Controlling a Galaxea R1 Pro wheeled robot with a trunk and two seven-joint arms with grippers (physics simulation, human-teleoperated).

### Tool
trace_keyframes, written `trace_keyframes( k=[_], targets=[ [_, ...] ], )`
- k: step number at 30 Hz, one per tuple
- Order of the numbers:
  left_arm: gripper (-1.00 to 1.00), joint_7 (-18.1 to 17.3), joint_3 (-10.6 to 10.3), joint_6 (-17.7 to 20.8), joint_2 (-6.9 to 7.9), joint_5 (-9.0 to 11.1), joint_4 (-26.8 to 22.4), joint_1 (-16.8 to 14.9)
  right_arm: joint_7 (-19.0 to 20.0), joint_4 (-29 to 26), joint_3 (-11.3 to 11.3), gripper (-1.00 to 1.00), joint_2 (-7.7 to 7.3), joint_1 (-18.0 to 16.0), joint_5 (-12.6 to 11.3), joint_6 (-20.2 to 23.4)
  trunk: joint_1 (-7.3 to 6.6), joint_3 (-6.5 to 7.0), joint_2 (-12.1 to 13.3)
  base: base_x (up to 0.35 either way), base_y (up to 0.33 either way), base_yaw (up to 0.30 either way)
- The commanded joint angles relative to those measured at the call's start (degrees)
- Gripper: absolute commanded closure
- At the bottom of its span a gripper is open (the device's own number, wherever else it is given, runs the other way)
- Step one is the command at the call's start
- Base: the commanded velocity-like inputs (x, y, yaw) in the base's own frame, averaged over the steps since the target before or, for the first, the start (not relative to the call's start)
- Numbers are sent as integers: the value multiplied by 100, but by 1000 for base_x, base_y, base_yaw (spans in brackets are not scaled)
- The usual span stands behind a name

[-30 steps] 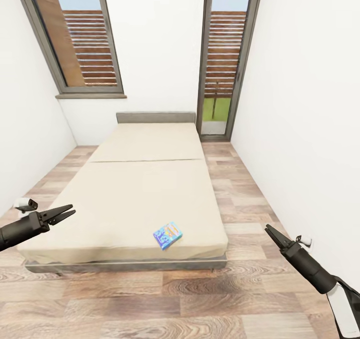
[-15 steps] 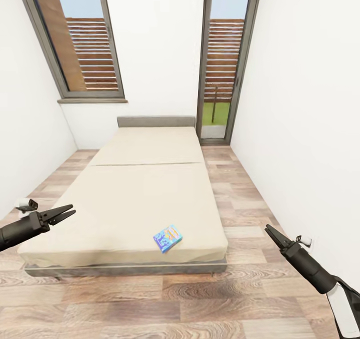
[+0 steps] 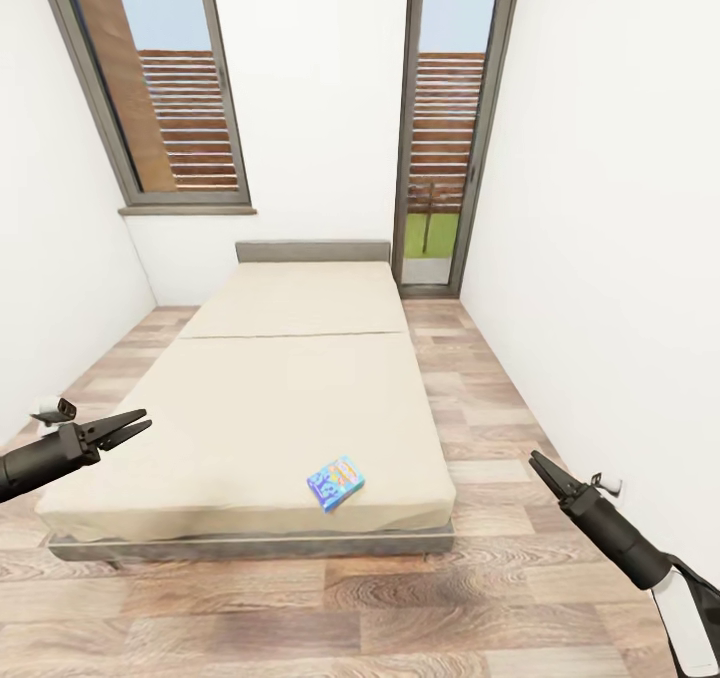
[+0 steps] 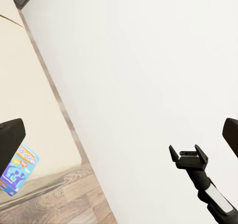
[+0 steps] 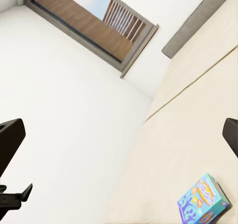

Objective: Put all the toys in the child's room - the three board games (two on the bed and one on the table), the two jigsaw puzzles on the table, and the tennis ball on the table - inside the toy box on the table in the child's room.

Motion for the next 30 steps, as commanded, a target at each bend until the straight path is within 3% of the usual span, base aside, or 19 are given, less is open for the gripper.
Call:
trace_keyframes(
  k=[1, 18, 30],
  targets=[
    [-100, -20, 1, 60, 1, -2, 0, -3, 5, 41, -3, -100, -2, -3, -28, 43, 0, 5, -2, 0, 0, 0],
    [-100, -24, 10, 60, 1, -3, 32, -3, -13, 187, -4, -100, -5, -3, -28, 39, 0, 159, -2, 0, 0, 0],
    [-100, -29, 12, 60, 1, -3, 35, -3, -17, 189, -4, -100, 1, -3, -20, 35, 263, -42, -484, 0, 0, 0]
  ],
)
